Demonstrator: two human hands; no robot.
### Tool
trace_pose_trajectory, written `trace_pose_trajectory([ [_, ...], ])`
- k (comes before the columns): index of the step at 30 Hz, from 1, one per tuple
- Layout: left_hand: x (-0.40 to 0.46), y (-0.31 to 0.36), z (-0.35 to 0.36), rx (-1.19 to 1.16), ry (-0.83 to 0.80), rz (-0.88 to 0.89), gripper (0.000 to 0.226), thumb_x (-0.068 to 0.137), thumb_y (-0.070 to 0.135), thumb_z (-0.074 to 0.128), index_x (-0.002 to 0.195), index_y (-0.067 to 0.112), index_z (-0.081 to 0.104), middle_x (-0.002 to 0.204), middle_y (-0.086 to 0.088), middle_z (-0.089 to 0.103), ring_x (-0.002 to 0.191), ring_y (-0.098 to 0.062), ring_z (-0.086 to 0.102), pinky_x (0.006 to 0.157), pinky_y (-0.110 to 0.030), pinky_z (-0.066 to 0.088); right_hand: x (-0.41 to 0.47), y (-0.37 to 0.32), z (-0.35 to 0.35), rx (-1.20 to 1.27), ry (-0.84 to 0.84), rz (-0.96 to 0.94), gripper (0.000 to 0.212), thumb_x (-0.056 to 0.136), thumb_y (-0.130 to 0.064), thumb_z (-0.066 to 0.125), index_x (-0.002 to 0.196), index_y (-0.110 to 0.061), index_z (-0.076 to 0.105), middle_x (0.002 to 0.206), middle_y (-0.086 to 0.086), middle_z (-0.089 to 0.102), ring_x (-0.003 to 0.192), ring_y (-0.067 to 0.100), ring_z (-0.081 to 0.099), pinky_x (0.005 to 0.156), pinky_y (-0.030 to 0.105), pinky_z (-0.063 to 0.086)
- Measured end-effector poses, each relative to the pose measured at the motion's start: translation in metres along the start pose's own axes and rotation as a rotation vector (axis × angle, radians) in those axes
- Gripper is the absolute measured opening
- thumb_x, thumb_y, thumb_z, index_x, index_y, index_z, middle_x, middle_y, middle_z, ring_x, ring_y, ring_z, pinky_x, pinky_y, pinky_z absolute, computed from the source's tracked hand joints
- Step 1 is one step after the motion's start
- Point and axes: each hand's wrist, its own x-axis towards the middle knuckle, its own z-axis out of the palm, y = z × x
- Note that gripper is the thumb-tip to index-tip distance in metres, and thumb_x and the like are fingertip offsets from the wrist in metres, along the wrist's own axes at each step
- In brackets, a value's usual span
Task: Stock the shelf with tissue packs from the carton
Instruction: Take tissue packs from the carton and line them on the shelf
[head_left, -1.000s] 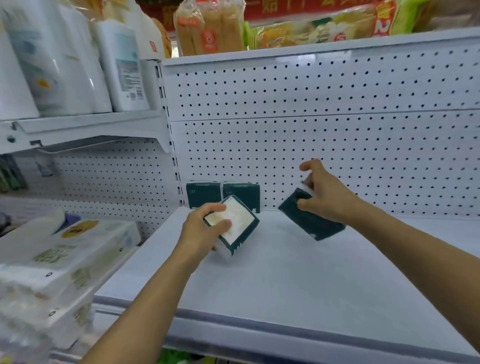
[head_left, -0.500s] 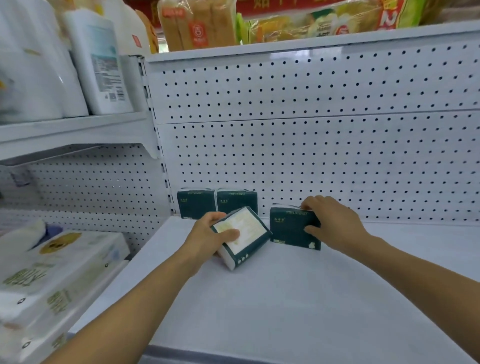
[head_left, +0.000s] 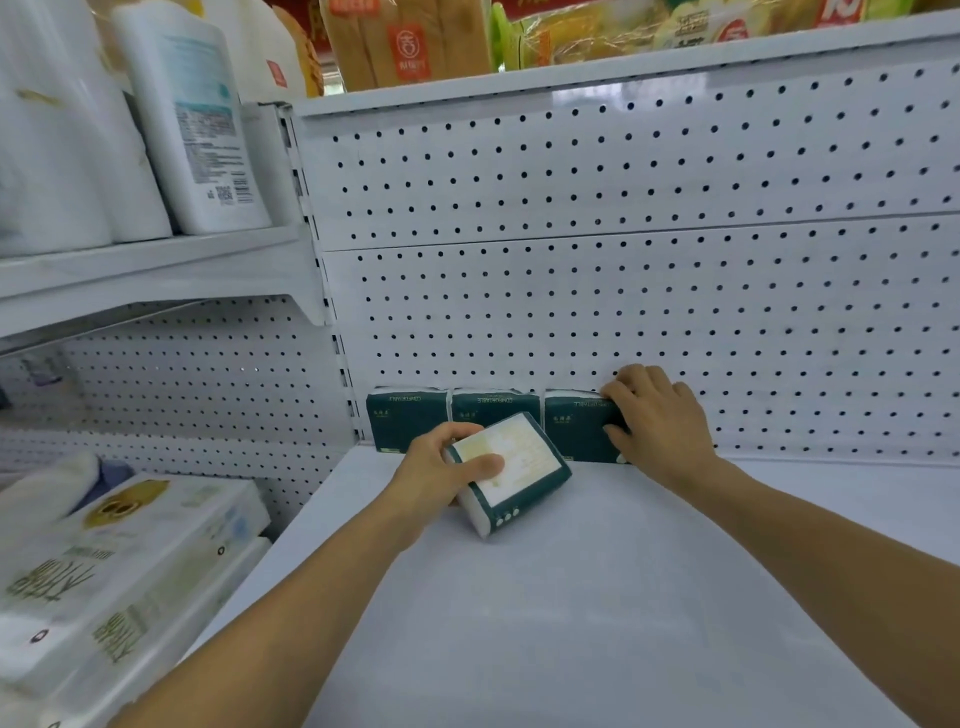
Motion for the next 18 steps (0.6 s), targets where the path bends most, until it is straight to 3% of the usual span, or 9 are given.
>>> trace_pose_trajectory([
  [2, 0.003, -0.002, 0.0, -0.029, -0.006, -0.022, 0.036, 0.083, 0.02, 0.079, 0.114, 0.029, 0.063, 0.11, -0.001, 0.066, 0.096, -0.018, 0.069, 0.082, -0.036, 0.061, 0.0, -0.002, 0.0, -0.025, 0.042, 0.013, 0.043, 0.063, -0.018, 0.083, 0.101, -0.011, 0.065, 0.106, 0.009, 0.06, 0.091, 0.031, 0.057, 0.067, 0.04, 0.046],
  [4, 0.006, -0.003, 0.001, -0.079, -0.015, -0.047, 0.036, 0.082, 0.021, 0.08, 0.114, 0.027, 0.065, 0.113, -0.005, 0.068, 0.098, -0.021, 0.07, 0.085, -0.04, 0.06, -0.002, -0.003, -0.004, 0.012, 0.061, 0.024, 0.061, 0.061, -0.018, 0.085, 0.116, -0.011, 0.059, 0.116, 0.012, 0.058, 0.1, 0.033, 0.055, 0.075, 0.043, 0.048],
  [7, 0.009, -0.002, 0.004, -0.198, -0.035, -0.082, 0.031, 0.084, 0.02, 0.077, 0.114, 0.024, 0.066, 0.117, -0.011, 0.067, 0.097, -0.023, 0.07, 0.083, -0.039, 0.06, -0.008, -0.007, -0.019, 0.161, -0.021, -0.196, 0.086, 0.066, -0.025, 0.083, 0.14, -0.02, 0.04, 0.142, 0.008, 0.044, 0.125, 0.026, 0.043, 0.097, 0.043, 0.042],
  [9, 0.008, 0.003, 0.008, -0.262, -0.067, -0.11, 0.027, 0.089, 0.024, 0.073, 0.115, 0.02, 0.066, 0.118, -0.012, 0.066, 0.092, -0.021, 0.07, 0.074, -0.033, 0.06, -0.015, -0.016, -0.031, 0.307, -0.092, -0.362, 0.075, 0.073, -0.032, 0.08, 0.139, -0.025, 0.045, 0.143, -0.003, 0.045, 0.128, 0.016, 0.043, 0.104, 0.034, 0.038],
  [10, 0.006, 0.006, 0.01, -0.298, -0.092, -0.125, 0.027, 0.092, 0.03, 0.068, 0.116, 0.018, 0.066, 0.116, -0.013, 0.067, 0.088, -0.021, 0.07, 0.07, -0.032, 0.059, -0.018, -0.021, -0.036, 0.426, -0.111, -0.338, 0.062, 0.076, -0.031, 0.079, 0.132, -0.026, 0.053, 0.135, -0.008, 0.052, 0.122, 0.01, 0.048, 0.1, 0.03, 0.041],
  [12, 0.003, 0.012, 0.012, -0.363, -0.132, -0.155, 0.044, 0.098, 0.052, 0.049, 0.117, 0.015, 0.067, 0.107, -0.015, 0.071, 0.075, -0.026, 0.071, 0.062, -0.034, 0.059, -0.022, -0.032, -0.05, 0.733, -0.179, -0.076, 0.04, 0.079, -0.025, 0.079, 0.114, -0.031, 0.062, 0.109, -0.015, 0.063, 0.097, 0.0, 0.056, 0.083, 0.026, 0.048],
  [15, 0.002, 0.018, 0.011, -0.343, -0.141, -0.158, 0.073, 0.093, 0.072, 0.024, 0.116, 0.018, 0.068, 0.094, -0.01, 0.074, 0.055, -0.025, 0.06, 0.048, -0.031, 0.048, -0.02, -0.035, -0.072, 1.143, -0.324, 0.281, 0.027, 0.082, -0.017, 0.077, 0.105, -0.017, 0.063, 0.078, -0.006, 0.068, 0.071, 0.008, 0.061, 0.068, 0.023, 0.049],
  [18, 0.0, 0.022, 0.013, -0.332, -0.186, -0.122, 0.078, 0.087, 0.077, 0.025, 0.117, 0.018, 0.066, 0.088, -0.006, 0.072, 0.051, -0.021, 0.052, 0.046, -0.028, 0.04, -0.017, -0.03, -0.09, 1.313, -0.381, 0.45, 0.024, 0.086, -0.014, 0.073, 0.104, -0.004, 0.06, 0.077, 0.002, 0.073, 0.066, 0.01, 0.068, 0.058, 0.019, 0.051],
])
